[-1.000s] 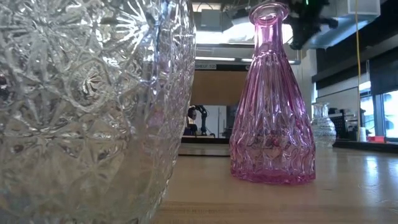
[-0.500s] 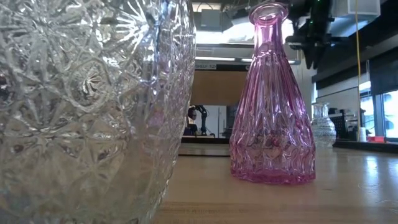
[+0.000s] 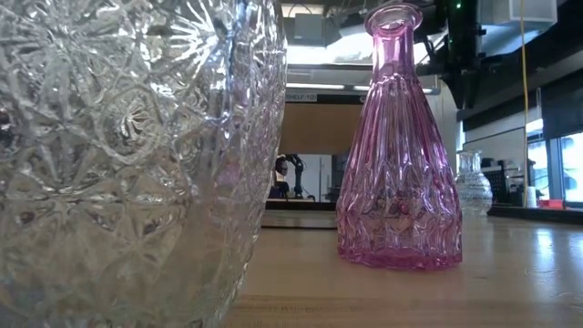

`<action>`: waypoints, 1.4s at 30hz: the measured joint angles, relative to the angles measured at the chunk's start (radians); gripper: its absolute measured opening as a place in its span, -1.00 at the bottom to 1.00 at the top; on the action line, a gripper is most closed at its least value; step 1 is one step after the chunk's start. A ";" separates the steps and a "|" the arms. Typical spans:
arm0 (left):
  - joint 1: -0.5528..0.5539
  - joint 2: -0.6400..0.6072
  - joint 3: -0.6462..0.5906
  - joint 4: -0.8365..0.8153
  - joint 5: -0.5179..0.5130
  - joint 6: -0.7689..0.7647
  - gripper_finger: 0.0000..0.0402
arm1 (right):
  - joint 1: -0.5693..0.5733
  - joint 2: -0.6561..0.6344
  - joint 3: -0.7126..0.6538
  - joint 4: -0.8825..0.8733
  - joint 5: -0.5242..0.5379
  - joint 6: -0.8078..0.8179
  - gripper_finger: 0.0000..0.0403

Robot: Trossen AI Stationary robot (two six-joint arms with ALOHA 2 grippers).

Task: Sort vases onto shelf
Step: Put the transparent vase on the shelf

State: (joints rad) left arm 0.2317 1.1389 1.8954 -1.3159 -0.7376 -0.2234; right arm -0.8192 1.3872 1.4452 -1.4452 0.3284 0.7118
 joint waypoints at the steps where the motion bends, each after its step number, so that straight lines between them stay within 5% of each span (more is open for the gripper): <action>1: 0.003 0.002 0.000 0.000 0.002 0.007 -0.60 | 0.009 0.000 -0.021 0.005 0.007 0.025 -0.58; 9: 0.040 0.030 0.000 0.000 0.091 0.126 -0.60 | 0.069 0.000 -0.189 0.042 0.128 0.300 -0.58; 17: 0.109 0.040 0.000 0.000 0.171 0.208 -0.60 | 0.066 0.000 -0.297 0.229 0.086 0.386 -0.58; 31: 0.157 0.040 0.000 0.000 0.269 0.209 -0.60 | 0.050 0.000 -0.330 0.207 0.212 0.538 -0.58; 42: 0.157 0.040 0.000 0.000 0.284 0.207 -0.60 | -0.034 -0.005 -0.444 0.359 0.144 0.548 -0.58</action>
State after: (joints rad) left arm 0.3889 1.1793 1.8954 -1.3159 -0.4538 -0.0162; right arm -0.8532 1.3826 1.0009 -1.0864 0.4720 1.2603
